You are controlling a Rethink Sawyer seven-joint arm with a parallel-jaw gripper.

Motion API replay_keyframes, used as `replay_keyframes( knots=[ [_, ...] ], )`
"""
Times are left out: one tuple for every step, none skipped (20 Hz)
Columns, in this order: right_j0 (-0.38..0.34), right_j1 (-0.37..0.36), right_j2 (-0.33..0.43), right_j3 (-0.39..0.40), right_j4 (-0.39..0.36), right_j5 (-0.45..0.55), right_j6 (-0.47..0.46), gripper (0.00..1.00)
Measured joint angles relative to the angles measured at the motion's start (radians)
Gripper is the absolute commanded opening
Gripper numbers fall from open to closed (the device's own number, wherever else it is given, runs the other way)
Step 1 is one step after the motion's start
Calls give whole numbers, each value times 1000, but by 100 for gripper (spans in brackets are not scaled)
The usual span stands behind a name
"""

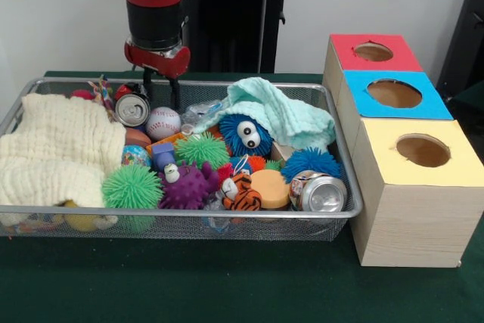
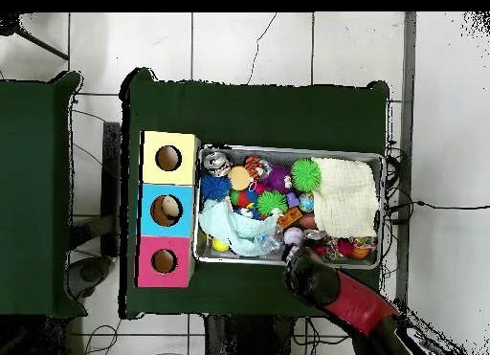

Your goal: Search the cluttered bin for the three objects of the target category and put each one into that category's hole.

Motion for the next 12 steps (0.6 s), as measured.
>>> replay_keyframes(
  knots=[
    [1,0,-1,1,4,-3,0,100],
    [1,0,-1,3,7,-5,0,100],
    [1,0,-2,4,10,-8,0,100],
    [2,0,-2,6,12,-11,0,100],
    [3,0,-4,10,18,-19,0,100],
    [4,0,-6,12,22,-23,0,100],
    [5,0,-7,13,26,-26,0,100],
    [6,0,-7,14,29,-28,0,100],
    [7,0,-8,15,32,-29,0,100],
    [9,-1,-10,16,36,-30,0,100],
    [10,-1,-11,17,40,-30,0,100],
    [13,-3,-12,19,44,-30,0,100]
  ],
)
